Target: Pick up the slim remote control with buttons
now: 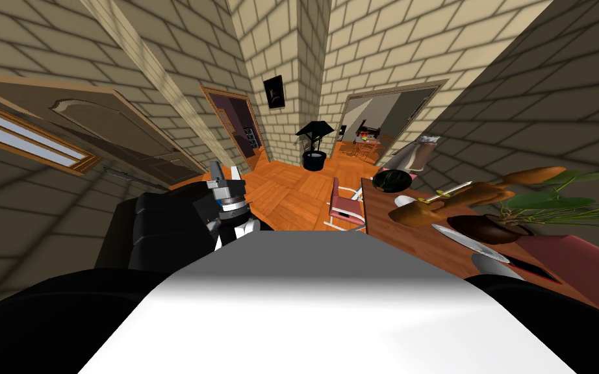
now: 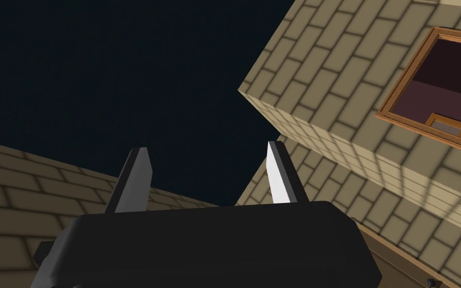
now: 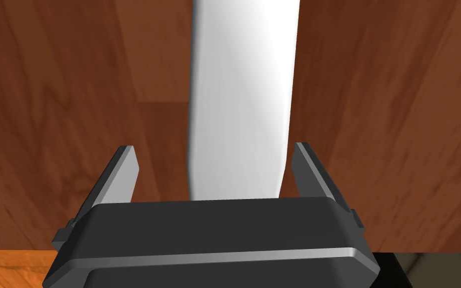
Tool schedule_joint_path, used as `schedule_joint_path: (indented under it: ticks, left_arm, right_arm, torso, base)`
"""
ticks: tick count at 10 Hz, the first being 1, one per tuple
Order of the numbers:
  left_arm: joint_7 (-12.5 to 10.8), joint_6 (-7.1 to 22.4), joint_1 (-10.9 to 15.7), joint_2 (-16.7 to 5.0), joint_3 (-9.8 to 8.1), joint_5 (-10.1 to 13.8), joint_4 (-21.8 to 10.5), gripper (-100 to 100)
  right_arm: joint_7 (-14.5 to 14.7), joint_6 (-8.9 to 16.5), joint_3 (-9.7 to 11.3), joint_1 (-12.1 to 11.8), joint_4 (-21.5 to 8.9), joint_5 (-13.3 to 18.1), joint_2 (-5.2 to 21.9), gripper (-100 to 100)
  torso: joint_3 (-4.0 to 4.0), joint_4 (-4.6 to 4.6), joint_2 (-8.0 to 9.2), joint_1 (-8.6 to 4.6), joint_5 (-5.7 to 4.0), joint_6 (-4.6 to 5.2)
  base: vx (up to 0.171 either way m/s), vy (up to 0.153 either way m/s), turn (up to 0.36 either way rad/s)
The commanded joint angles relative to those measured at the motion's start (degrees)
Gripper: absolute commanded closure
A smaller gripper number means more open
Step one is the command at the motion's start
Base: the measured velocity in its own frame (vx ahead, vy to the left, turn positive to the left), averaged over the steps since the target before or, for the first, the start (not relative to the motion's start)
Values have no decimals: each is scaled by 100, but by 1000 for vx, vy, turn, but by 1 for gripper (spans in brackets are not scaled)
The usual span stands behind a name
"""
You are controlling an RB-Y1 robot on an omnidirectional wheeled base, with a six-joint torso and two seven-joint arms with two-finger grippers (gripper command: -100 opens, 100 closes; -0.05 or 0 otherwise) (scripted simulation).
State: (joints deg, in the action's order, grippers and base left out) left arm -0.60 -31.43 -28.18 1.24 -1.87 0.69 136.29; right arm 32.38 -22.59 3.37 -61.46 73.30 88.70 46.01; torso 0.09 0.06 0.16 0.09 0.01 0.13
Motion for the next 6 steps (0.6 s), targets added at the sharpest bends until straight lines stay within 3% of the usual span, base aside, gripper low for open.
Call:
schedule_joint_path:
  ticks: [1,2,3,6]
  left_arm:
    - [0,0,0,0,0,0,0,0]
    - [0,0,0,0,0,0,0,0]
    - [0,0,-1,0,0,0,0,0]
    - [0,0,-1,0,0,0,0,0]
  right_arm:
    - [-44,53,108,168,-186,0,-81,-100]
    - [-45,29,68,97,-98,10,-36,-100]
    - [-58,37,75,106,-107,12,-39,100]
    - [-60,25,85,91,-112,11,-46,100]
  torso:
    - [0,0,0,0,0,0]
    - [0,0,0,2,1,2]
    - [-5,-2,-8,2,2,4]
    - [-11,1,-24,-7,2,-9]
  base:
    - [-59,9,118]
    - [-25,3,16]
    - [-8,2,-22]
    - [0,0,0]
